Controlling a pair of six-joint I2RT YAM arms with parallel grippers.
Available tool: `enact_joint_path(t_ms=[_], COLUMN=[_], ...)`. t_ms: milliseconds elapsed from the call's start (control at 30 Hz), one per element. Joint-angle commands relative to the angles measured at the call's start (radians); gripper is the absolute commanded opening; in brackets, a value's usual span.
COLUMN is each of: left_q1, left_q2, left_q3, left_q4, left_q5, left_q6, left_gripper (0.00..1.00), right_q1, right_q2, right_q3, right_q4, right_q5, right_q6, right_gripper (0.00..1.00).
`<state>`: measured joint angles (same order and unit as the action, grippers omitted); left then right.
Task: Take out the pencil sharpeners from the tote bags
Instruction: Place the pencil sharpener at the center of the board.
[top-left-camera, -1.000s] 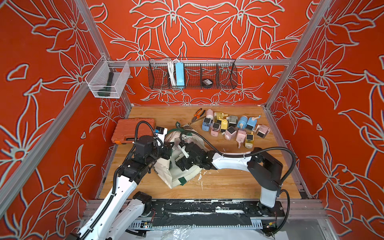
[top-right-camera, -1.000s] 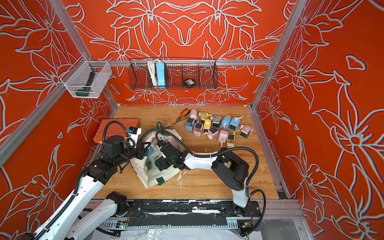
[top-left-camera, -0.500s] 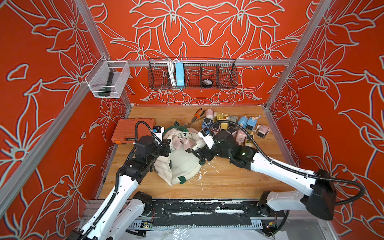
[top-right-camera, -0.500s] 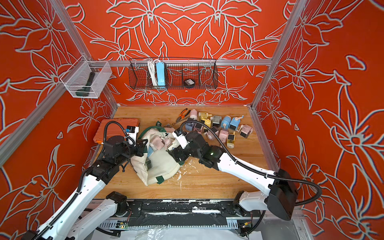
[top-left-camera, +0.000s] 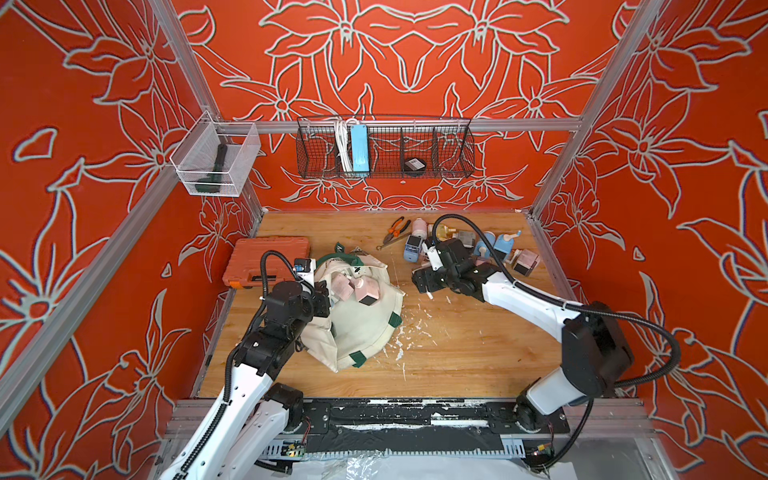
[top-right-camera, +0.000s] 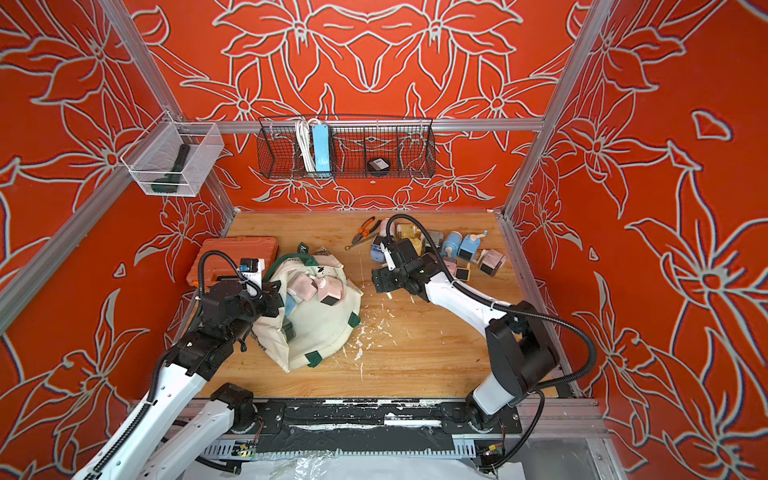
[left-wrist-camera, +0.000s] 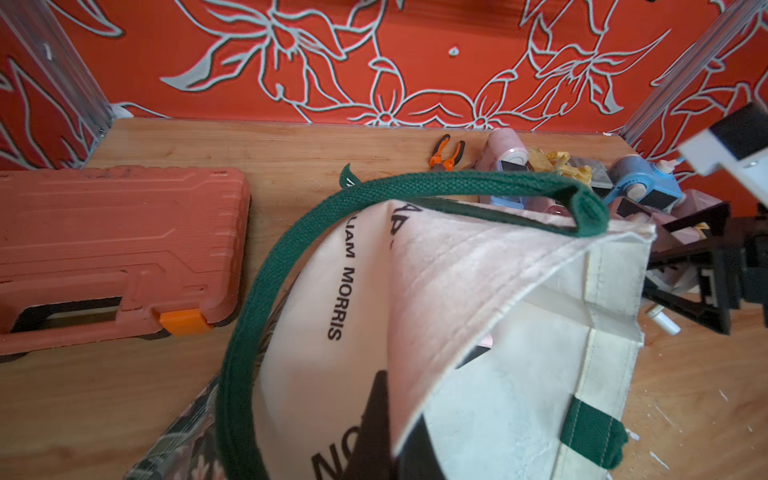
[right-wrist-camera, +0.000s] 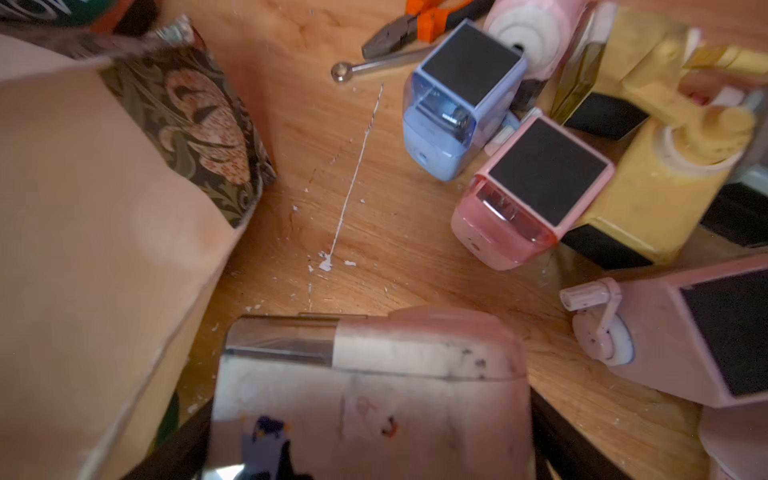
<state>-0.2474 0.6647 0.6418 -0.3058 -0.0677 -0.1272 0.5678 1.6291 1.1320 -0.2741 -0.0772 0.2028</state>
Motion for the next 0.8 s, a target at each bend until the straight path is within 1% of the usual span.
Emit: enact_joint_path(t_ms=[0, 200, 333, 433, 567, 767], left_q1=[0.011, 0.011, 0.011, 0.011, 0.011, 0.011], left_q2=[-0.027, -0.08, -0.094, -0.088, -0.086, -0.078], left_q3=[0.016, -0.018, -0.04, -0.042, -0.047, -0.054], left_q4=[-0.013, 0.009, 0.033, 0.04, 0.047, 0.062], left_q5=[-0.08, -0.071, -0.047, -0.047, -0.041, -0.03], left_q6=[0.007, 0.009, 0.014, 0.018, 0.024, 0.031], left_gripper=[0.0, 0.0, 0.0, 0.0, 0.0, 0.0], right_q1=[0.003, 0.006, 0.005, 0.005, 0.005, 0.005], right_q2=[0.096, 0.215, 0.311, 0.346, 0.423, 0.512], right_q3=[0.101, 0.147, 0.237, 0.248, 0.339, 0.438], right_q4=[-0.028, 0.034, -0.018, 0.024, -0.049, -0.078], right_q5=[-0.077, -0.075, -0.117, -0.145, -0.15, -0.166], right_q6=[-0.069, -0.164, -0.236, -0.283, -0.337, -0.385], right_gripper=[0.65, 0.67, 0.68, 0.69, 0.7, 0.72])
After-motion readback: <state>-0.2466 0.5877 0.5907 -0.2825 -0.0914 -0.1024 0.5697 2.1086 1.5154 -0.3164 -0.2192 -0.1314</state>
